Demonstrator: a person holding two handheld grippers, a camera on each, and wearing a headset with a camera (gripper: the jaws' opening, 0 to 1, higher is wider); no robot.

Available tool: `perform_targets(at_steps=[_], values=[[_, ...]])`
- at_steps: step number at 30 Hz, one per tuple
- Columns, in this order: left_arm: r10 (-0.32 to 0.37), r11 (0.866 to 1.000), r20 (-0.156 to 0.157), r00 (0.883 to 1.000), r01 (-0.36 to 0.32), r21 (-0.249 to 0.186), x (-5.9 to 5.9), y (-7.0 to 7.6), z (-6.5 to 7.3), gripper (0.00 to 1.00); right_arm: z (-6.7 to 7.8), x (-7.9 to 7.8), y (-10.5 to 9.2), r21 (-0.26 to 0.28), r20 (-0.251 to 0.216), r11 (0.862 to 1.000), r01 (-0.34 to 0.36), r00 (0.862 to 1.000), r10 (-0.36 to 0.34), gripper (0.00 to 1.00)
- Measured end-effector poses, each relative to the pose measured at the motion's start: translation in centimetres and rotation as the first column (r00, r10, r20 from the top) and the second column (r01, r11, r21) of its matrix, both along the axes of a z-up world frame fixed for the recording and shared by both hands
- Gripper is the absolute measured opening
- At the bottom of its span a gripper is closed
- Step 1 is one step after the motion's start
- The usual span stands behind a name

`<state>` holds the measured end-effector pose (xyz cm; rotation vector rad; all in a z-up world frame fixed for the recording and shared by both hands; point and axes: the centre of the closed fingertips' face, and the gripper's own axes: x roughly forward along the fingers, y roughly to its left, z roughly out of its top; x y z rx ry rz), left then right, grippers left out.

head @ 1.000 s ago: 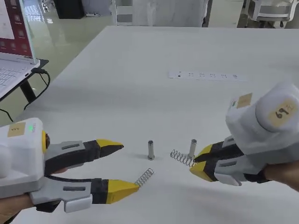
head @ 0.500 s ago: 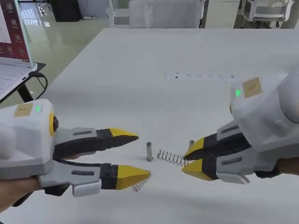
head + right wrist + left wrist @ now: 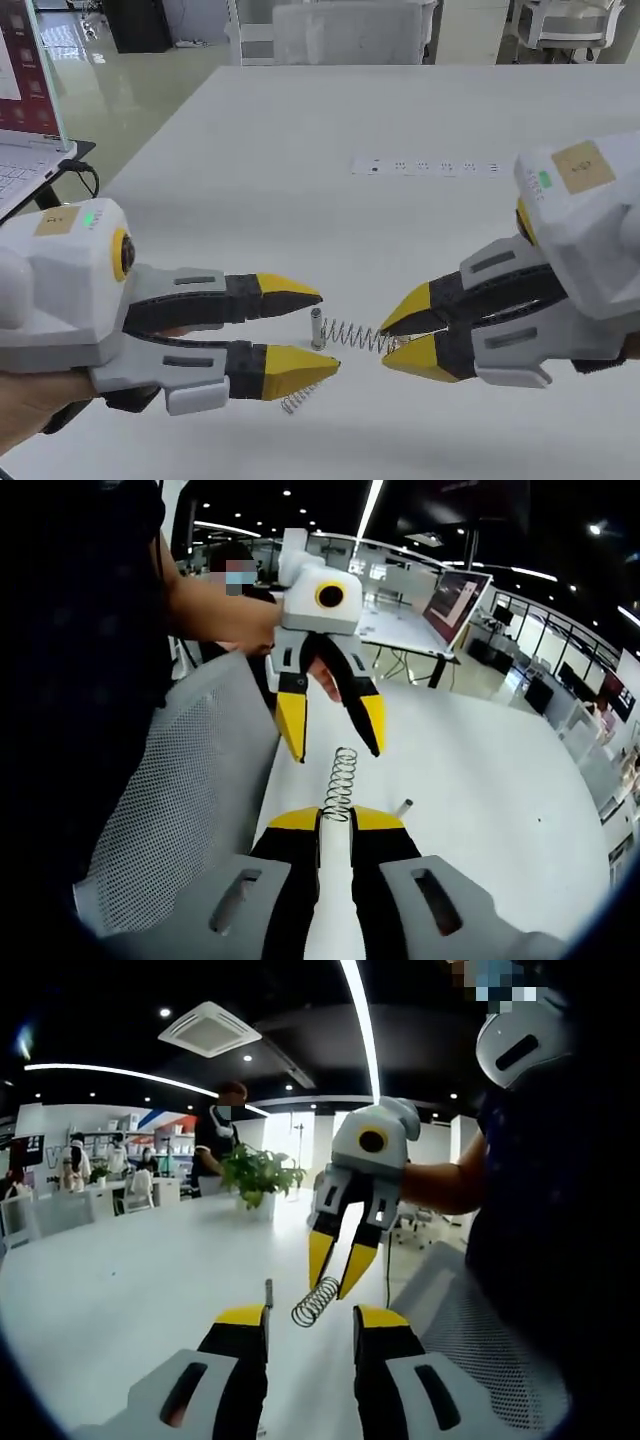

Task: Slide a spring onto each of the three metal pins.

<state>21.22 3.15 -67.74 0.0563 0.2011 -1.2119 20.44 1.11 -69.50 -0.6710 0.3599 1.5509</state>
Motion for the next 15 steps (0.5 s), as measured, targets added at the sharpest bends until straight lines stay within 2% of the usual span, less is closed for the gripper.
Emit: perform_targets(at_steps=[7, 11, 15], values=[[-0.035, 0.999, 0.004, 0.999, 0.035, -0.010, -0.6, -0.6, 0.5, 0.20, 0.8, -0.9, 0.2, 0.024, 0.020, 0.998, -0.062, 0.998, 0.062, 0.08], [-0.073, 0.997, -0.018, 0.997, 0.072, -0.010, -1.2, -0.8, 0.5, 0.11, 0.8, -0.7, 0.1, 0.011, 0.036, 0.998, -0.066, 0.997, 0.065, 0.08], [-0.076, 0.997, -0.012, 0.997, 0.076, -0.014, -1.1, -0.8, 0.7, 0.09, 0.8, -0.8, 0.1, 0.009, 0.050, 0.997, -0.078, 0.996, 0.078, 0.08]])
